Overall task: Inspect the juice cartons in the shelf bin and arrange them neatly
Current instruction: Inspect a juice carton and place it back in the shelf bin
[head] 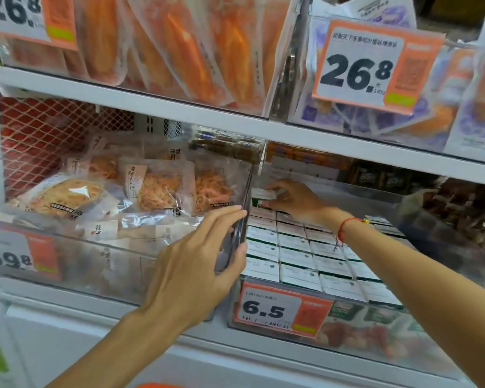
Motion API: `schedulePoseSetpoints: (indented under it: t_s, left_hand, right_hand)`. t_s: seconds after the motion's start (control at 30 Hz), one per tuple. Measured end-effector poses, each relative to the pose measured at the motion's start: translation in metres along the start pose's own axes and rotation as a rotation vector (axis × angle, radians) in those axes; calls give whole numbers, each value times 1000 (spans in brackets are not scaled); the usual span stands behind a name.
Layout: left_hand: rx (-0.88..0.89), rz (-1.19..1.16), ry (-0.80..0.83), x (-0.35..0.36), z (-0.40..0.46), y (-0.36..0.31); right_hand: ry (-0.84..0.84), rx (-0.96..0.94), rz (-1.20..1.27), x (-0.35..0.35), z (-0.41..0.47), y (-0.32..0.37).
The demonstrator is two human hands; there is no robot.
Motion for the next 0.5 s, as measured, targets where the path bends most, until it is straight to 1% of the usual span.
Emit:
schedulePoseSetpoints:
  t_s: [0.3, 0.43, 0.5]
  left_hand:
    - [13, -1, -18, 0, 0, -1]
    - [11, -8, -17, -1, 0, -1]
    - [0, 10, 3, -2, 1, -2]
  right_hand:
    - [28, 19, -106, 16, -10, -18]
    - [121, 35, -233, 21, -10, -20]
    - [141, 18, -279, 18, -14, -15]
Point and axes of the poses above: each hand's wrist, its own z-axis towards the middle knuckle, its own x-axis out of the palm, y = z × x, the point moved 5 cm from there along z, towards the middle knuckle, and after that the axes turned 4 degrees about -y, right-handed, at the moved point
